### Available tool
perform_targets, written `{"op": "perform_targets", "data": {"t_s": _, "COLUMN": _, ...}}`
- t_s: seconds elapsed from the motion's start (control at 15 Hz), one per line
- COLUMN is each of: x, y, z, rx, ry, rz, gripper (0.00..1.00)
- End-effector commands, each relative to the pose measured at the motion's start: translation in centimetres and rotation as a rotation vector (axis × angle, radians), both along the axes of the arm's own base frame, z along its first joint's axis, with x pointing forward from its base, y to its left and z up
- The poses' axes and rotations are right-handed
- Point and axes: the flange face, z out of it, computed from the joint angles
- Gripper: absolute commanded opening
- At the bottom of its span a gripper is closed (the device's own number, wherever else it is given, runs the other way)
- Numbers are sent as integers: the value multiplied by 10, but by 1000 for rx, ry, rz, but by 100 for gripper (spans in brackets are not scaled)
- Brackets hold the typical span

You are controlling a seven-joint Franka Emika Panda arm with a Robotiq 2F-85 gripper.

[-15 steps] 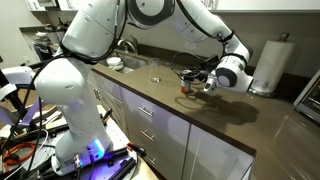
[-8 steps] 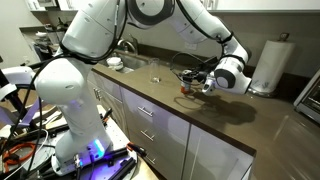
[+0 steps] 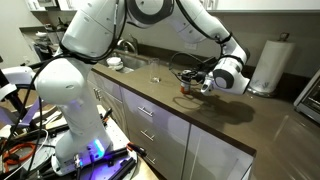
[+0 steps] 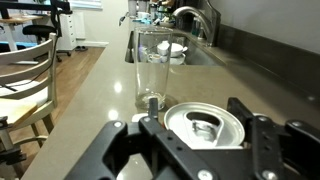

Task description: Pour the juice in the can into the glass.

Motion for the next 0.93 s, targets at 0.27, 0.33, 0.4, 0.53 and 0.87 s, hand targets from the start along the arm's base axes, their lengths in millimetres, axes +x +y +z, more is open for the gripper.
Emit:
{"op": "perform_targets", "data": {"t_s": 0.27, "x": -6, "y": 4, "z": 8, "rx": -17, "ry": 3, "rz": -31, "gripper": 34}}
{"op": "perform_targets", "data": {"t_s": 0.33, "x": -7, "y": 5, "z": 8, "rx": -21, "ry": 5, "rz": -32, "gripper": 30}}
{"op": "perform_targets", "data": {"t_s": 0.4, "x": -8, "y": 5, "z": 9, "rx": -25, "ry": 6, "rz": -32, "gripper": 33}}
{"op": "perform_targets", "data": {"t_s": 0.53, "x": -9, "y": 7, "z": 11, "rx": -36, "ry": 8, "rz": -34, "gripper": 35}}
{"op": "perform_targets", "data": {"t_s": 0.87, "x": -15, "y": 15, "z": 18, "rx": -83, "ry": 14, "rz": -48, "gripper": 28}}
